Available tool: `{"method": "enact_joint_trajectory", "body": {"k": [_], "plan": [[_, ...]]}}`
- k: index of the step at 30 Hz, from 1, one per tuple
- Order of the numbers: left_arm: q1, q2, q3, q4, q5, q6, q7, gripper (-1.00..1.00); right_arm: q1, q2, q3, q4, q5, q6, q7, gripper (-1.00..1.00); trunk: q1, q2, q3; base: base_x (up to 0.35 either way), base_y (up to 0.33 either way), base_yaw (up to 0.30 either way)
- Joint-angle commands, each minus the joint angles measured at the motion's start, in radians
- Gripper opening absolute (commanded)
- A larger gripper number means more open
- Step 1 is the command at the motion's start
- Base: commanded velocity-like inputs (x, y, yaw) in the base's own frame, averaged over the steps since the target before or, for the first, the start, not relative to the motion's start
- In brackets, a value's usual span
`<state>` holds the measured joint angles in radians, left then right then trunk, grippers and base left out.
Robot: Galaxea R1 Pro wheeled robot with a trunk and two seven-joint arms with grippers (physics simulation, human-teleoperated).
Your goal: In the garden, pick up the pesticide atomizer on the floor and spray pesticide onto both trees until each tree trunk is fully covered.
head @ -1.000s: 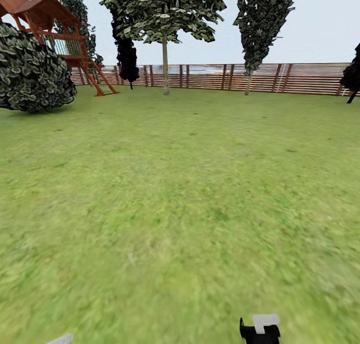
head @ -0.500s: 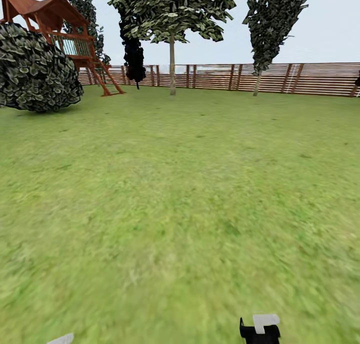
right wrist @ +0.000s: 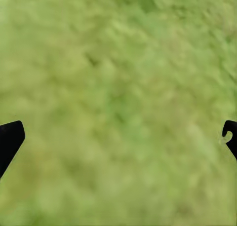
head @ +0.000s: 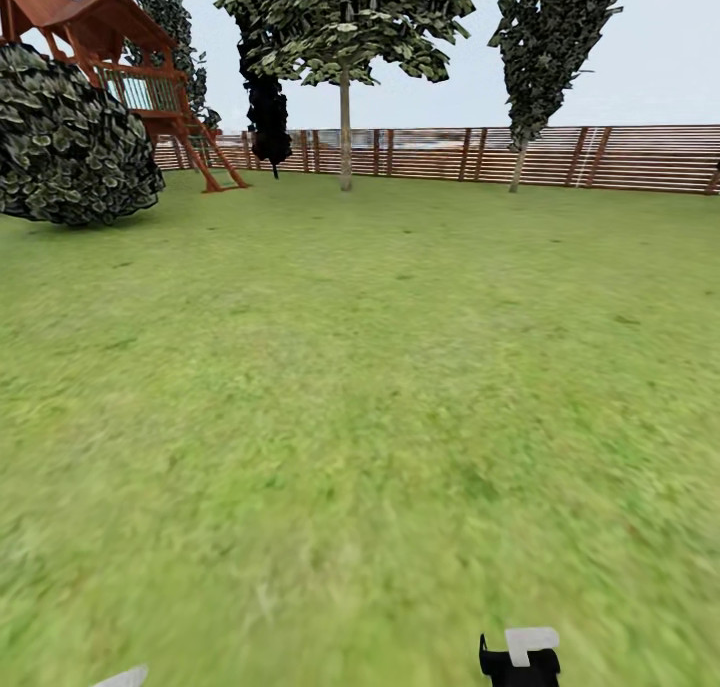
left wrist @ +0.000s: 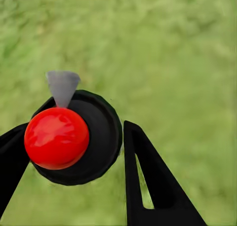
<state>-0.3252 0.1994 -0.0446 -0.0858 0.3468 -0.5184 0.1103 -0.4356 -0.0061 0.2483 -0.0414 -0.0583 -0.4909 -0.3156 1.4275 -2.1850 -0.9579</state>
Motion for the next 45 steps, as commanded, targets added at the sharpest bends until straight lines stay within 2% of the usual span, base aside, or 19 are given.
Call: {"method": "enact_joint_trajectory", "body": {"k": [1, 9, 45], "plan": [[0.0, 0.0, 0.0, 0.0, 0.0, 0.0, 0.0, -1.0, 0.0, 0.0, 0.0, 0.0, 0.0, 0.0, 0.0, 1.0, 0.0, 0.0, 0.0, 0.34, 0.009, 0.0], [0.0, 0.0, 0.0, 0.0, 0.0, 0.0, 0.0, -1.0, 0.0, 0.0, 0.0, 0.0, 0.0, 0.0, 0.0, 1.0, 0.0, 0.0, 0.0, 0.34, 0.001, 0.127], [0.0, 0.0, 0.0, -0.001, 0.0, -0.002, -0.001, -1.0, 0.0, 0.001, 0.0, 0.0, 0.0, 0.0, 0.0, 1.0, 0.0, 0.0, 0.0, 0.34, 0.0, 0.001]]}}
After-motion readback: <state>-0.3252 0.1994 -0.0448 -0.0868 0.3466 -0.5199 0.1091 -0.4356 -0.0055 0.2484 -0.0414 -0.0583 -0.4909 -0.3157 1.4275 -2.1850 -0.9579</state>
